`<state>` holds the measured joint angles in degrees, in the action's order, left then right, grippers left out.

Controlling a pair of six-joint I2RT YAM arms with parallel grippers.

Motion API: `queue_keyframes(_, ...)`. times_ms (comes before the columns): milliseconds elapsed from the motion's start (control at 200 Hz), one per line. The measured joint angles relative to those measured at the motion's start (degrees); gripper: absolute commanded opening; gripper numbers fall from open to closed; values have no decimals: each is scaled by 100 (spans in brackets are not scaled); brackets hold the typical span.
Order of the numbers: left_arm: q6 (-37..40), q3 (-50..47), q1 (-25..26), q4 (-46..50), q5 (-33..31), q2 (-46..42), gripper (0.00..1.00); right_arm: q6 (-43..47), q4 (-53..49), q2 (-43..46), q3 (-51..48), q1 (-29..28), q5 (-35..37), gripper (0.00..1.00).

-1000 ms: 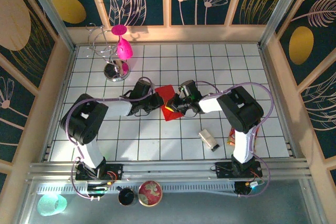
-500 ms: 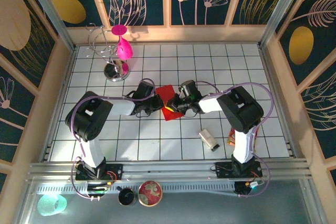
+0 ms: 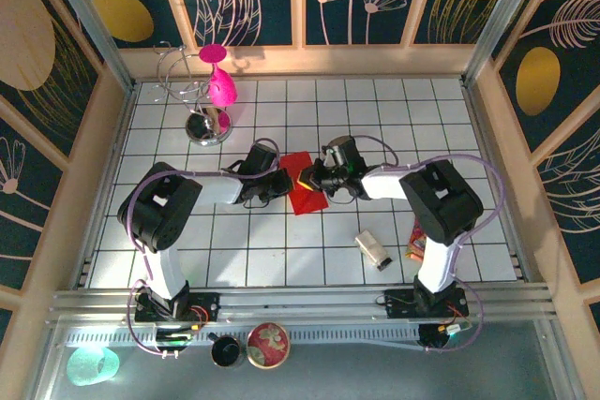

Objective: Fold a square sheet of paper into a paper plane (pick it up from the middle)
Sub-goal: Fold the triangle a second time at the center of the table.

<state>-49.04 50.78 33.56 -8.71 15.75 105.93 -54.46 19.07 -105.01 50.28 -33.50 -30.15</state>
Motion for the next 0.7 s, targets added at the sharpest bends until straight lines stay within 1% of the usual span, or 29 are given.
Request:
queue_keyframes(200,105,70,0,52,2,42,0,341,-181,-37,44,94,9,3)
queue_keyframes(415,149,103,0,105,0,48,0,608,-476,-358,297,96,15,3)
queue_keyframes(701,232,120,0,142,-4,50,0,748,-796,-568,444,155,192,2)
